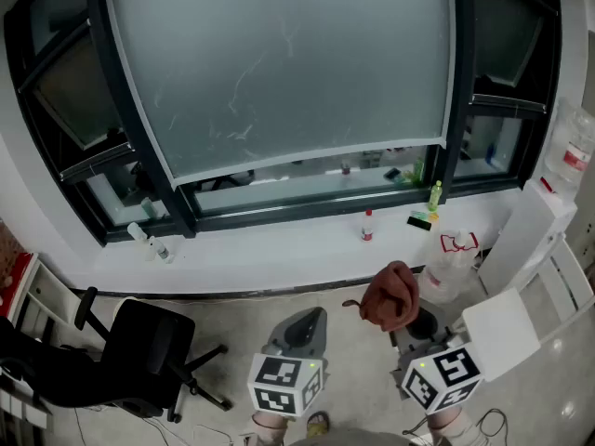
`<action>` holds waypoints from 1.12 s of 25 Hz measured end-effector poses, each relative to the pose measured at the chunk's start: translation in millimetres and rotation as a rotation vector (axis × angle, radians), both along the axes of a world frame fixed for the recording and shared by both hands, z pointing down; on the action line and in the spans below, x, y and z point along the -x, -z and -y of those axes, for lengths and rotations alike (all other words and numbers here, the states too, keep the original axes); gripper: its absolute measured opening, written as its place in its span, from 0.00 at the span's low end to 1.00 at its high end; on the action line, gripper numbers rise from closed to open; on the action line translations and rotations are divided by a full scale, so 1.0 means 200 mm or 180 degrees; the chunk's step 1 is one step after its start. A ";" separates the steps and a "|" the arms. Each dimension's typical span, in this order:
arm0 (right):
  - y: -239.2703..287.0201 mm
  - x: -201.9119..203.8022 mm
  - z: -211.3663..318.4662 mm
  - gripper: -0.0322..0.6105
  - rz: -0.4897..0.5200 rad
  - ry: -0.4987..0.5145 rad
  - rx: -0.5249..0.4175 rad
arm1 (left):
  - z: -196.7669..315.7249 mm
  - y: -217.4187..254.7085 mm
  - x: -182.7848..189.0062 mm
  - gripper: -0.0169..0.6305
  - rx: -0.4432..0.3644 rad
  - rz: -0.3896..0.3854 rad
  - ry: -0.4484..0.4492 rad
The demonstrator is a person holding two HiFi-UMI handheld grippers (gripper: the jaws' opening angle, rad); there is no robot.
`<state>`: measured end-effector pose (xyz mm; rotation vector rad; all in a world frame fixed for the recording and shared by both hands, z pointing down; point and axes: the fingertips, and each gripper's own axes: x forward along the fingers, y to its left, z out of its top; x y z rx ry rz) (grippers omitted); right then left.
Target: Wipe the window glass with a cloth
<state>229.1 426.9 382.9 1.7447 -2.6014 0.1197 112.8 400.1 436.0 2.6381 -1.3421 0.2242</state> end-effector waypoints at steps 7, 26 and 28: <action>-0.06 0.15 0.11 0.12 -0.0067 0.0066 0.0090 | 0.10 0.00 0.13 0.03 0.0000 -0.0035 0.0030; -0.16 0.68 0.51 0.12 -0.0082 0.0099 0.0236 | 0.49 0.03 0.67 0.03 -0.0068 -0.0066 0.0140; -0.17 0.72 0.54 0.12 -0.0106 0.0146 0.0270 | 0.53 0.02 0.71 0.03 -0.0039 -0.0090 0.0161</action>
